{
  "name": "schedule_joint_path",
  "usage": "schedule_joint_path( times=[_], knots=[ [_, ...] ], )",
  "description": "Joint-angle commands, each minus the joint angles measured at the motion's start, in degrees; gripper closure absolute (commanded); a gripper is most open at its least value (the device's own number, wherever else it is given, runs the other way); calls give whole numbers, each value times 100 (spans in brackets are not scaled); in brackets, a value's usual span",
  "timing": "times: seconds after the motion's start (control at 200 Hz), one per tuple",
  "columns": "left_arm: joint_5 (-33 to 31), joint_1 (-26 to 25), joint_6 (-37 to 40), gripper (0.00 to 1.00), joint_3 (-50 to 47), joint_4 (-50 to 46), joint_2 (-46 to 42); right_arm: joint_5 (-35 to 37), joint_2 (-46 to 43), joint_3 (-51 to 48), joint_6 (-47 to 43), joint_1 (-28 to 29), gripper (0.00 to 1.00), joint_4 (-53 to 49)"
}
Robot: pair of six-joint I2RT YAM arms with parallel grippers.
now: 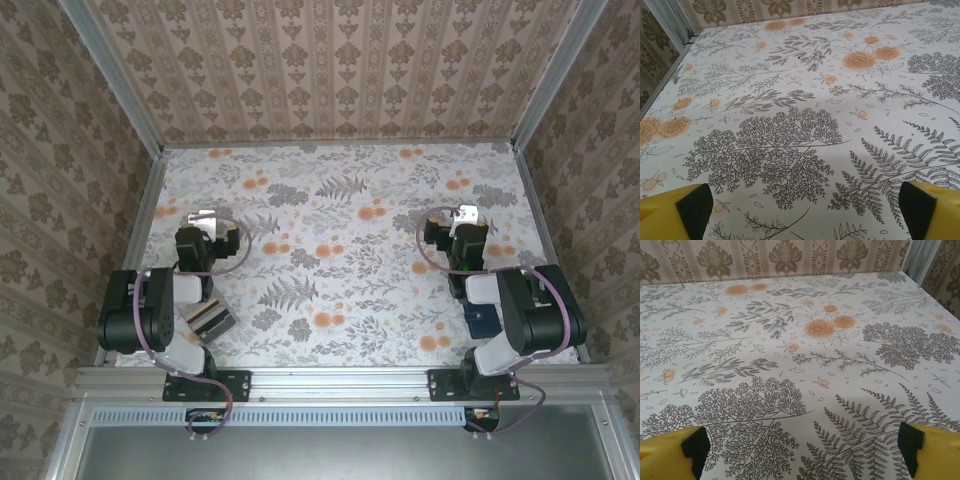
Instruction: Put the credit cards into the card holder
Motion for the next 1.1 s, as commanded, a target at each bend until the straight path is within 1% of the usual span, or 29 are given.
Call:
schedule_joint_path(
  times=[0.0, 0.41, 0.545, 0.81, 0.885, 0.92, 0.955, 1.02, 1.095],
  knots=[
    [89, 27, -57, 0, 118, -32, -52, 17, -13, 33, 77, 3, 0, 58],
    [86, 27, -65, 0, 118, -31, -48, 12, -19, 26, 46, 18, 0, 74],
    [85, 26, -65, 0, 118, -26, -44, -534, -21, 95, -214, 65, 0, -47],
    [30, 29, -86, 0, 119, -37, -45, -787, -16, 158, -171, -42, 0, -174],
    [-180, 1, -90, 0, 106, -38, -151, -821, -12, 166, -169, -59, 0, -191],
    [-269, 2, -138, 0, 204, -426, -373, -795, -40, 152, -139, -64, 0, -143],
    [-367, -25, -186, 0, 483, -1240, -702, -634, -227, 180, -83, -68, 0, -297],
    [-618, -95, -468, 0, 1122, -2925, -1243, -723, -879, 429, -130, -64, 0, -1290],
    [-614, -161, -676, 0, 1507, -3948, -1675, -650, -1481, 943, 74, -68, 0, -2358]
  ],
)
